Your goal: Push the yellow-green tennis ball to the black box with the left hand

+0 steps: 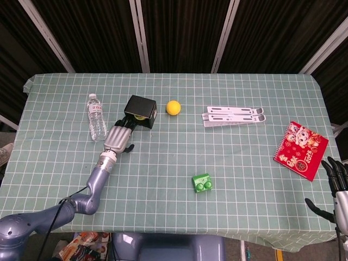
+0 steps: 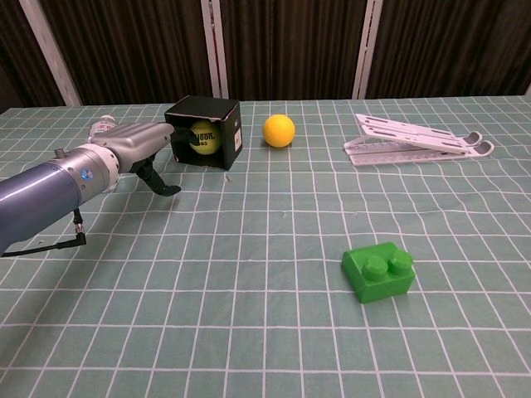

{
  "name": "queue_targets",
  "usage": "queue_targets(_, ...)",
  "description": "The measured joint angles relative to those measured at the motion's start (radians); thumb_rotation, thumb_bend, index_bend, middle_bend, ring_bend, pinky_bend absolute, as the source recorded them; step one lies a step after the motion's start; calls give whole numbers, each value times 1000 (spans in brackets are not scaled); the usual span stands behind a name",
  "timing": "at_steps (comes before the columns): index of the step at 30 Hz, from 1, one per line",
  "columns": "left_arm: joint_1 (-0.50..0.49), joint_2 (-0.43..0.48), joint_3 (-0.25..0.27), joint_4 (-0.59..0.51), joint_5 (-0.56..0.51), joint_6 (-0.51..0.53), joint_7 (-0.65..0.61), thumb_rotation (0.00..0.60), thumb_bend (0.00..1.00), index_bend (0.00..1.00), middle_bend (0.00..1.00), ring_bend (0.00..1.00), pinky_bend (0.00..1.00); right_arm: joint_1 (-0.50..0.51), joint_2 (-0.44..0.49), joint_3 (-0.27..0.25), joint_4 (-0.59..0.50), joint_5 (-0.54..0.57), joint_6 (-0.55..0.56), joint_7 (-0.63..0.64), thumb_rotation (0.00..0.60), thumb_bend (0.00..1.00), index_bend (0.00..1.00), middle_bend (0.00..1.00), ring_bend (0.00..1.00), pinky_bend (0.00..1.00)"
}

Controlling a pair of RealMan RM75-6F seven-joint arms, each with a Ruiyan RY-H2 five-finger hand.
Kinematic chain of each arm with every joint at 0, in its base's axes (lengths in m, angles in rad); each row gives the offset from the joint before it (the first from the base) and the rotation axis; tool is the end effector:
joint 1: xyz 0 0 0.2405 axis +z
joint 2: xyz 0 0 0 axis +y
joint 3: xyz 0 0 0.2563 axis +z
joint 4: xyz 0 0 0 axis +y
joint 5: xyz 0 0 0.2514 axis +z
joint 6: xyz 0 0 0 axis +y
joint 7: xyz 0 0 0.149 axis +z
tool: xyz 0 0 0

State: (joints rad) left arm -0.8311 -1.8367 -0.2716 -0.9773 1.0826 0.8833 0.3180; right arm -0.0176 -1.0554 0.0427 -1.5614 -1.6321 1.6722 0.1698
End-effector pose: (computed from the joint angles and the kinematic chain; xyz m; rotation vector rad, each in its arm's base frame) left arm -0.1595 0.4222 -0.1016 -1.7479 -0.8949 -0.8489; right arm -0.3331 -0.1521 0.1634 1.3372 -0.8236 1.0575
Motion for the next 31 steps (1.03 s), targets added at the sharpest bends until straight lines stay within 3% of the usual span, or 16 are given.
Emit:
queue_targets(7, 11, 20, 19, -50, 26, 16, -7, 597, 184, 145, 103, 0, 152, -3, -2, 2, -1, 3, 4, -7, 600, 208, 0, 0, 0, 0)
queue_targets(13, 66, 96, 86, -199, 108, 86, -14, 541, 91, 72, 101, 0, 152, -2, -6, 4, -6, 15, -6, -34, 600, 208, 0, 0, 0, 0)
queue_targets(20, 260, 349, 258, -567, 295, 388, 50, 539, 42, 0, 4, 0, 90, 1, -5, -4, -17, 1, -15, -42, 600, 208, 0, 0, 0, 0)
queue_targets(22, 325, 406, 296, -634, 324, 481, 75, 515, 40, 0, 0, 0, 70, 0, -7, -3, -19, 0, -13, -55, 600, 208, 0, 0, 0, 0)
queue_targets(25, 430, 469, 337, -682, 373, 647, 95, 451, 40, 0, 0, 0, 40, 0, -14, -3, -24, -1, -13, -88, 600, 208, 0, 0, 0, 0)
queue_targets(29, 586, 538, 368, -694, 424, 853, 74, 444, 40, 0, 0, 0, 23, 8, -24, 1, -35, 10, -35, -138, 600, 208, 0, 0, 0, 0)
queue_targets(31, 633, 560, 374, -697, 429, 894, 59, 443, 40, 0, 0, 0, 22, 15, -27, 3, -43, 21, -54, -161, 600, 209, 0, 0, 0, 0)
